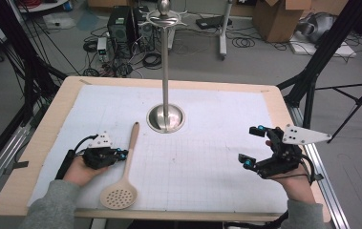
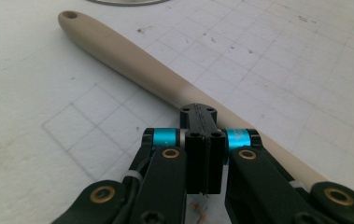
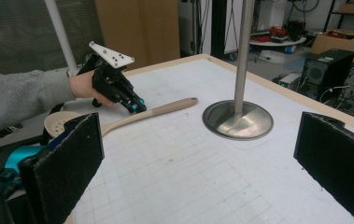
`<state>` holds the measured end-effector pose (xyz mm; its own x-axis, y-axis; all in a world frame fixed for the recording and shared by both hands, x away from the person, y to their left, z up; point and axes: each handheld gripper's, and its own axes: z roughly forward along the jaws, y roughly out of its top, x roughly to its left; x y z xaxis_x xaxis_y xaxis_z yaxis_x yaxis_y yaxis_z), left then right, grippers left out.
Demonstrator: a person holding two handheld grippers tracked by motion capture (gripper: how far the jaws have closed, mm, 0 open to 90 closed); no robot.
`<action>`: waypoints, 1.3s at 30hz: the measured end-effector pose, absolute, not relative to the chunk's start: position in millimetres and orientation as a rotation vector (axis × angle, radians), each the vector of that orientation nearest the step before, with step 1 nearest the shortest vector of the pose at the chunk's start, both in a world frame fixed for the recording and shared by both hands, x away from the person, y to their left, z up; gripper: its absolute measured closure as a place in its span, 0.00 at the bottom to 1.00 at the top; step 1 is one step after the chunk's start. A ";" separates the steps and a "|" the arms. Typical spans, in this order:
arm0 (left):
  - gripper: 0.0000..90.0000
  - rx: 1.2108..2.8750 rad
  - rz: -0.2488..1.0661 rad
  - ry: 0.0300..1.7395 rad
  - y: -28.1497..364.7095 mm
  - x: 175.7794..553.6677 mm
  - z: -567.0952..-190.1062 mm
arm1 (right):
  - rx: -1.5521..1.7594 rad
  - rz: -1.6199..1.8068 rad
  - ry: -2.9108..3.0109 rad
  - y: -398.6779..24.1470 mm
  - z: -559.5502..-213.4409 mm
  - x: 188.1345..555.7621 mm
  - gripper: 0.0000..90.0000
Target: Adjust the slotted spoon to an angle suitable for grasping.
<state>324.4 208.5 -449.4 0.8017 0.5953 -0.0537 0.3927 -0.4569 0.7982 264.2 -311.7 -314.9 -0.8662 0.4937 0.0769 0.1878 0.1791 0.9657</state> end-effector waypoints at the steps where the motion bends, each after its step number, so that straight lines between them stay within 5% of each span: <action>1: 1.00 2.113 0.290 0.716 204.3 324.3 -449.3 | 0.657 1.746 2.191 -314.0 -314.9 263.2 0.00; 39: 1.00 2.245 0.188 0.498 175.8 292.8 -441.6 | 0.654 1.752 2.211 -310.2 -316.6 267.2 0.00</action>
